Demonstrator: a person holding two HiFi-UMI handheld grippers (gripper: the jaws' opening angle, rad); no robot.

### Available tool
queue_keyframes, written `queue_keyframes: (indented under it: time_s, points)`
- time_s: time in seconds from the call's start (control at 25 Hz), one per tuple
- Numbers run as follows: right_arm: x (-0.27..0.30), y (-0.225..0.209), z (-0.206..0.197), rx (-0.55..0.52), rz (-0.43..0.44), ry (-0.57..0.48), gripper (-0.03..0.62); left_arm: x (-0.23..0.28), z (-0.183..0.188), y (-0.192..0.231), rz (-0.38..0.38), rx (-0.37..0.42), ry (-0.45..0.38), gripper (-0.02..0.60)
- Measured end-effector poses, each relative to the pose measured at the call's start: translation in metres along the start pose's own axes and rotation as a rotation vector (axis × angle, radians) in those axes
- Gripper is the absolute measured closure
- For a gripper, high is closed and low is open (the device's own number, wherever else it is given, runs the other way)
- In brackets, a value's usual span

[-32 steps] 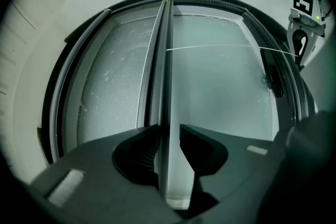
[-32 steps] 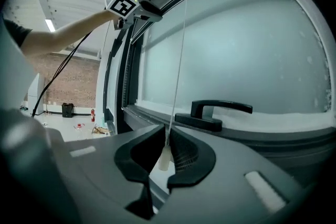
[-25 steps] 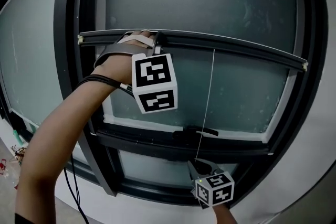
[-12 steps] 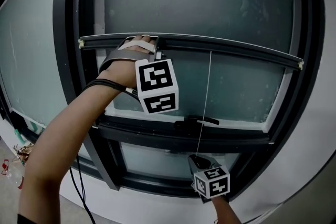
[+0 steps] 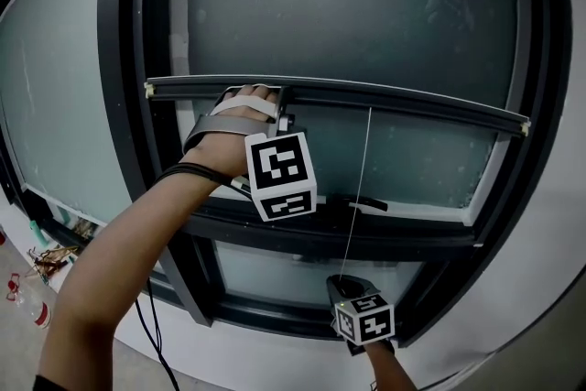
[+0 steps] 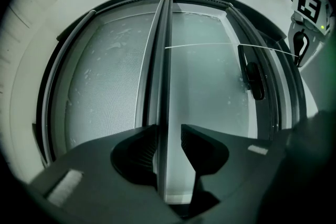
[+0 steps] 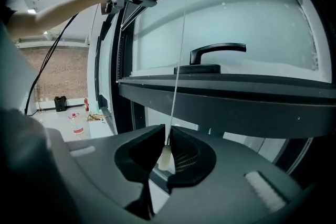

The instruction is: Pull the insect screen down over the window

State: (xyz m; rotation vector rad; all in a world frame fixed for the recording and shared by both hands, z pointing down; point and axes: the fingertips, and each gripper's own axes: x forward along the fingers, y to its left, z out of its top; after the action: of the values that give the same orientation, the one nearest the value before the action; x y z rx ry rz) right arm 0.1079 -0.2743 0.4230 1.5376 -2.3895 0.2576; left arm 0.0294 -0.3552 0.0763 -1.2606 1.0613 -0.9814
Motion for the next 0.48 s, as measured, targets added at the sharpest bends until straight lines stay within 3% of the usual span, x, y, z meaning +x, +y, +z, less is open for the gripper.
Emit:
queue_keyframes:
  time_s: [0.24, 0.36, 0.48]
  points:
    - [0.009, -0.004, -0.019, -0.005, 0.004, 0.042, 0.563, 0.002, -0.001, -0.019, -0.033, 0.004, 0.009, 0.433]
    - [0.017, -0.004, -0.043, 0.016, 0.007, 0.102, 0.563, 0.003, -0.004, -0.046, -0.082, 0.004, 0.003, 0.433]
    - [0.024, -0.001, -0.061, 0.056, 0.006, 0.095, 0.563, 0.001, -0.005, -0.069, -0.090, -0.004, -0.010, 0.407]
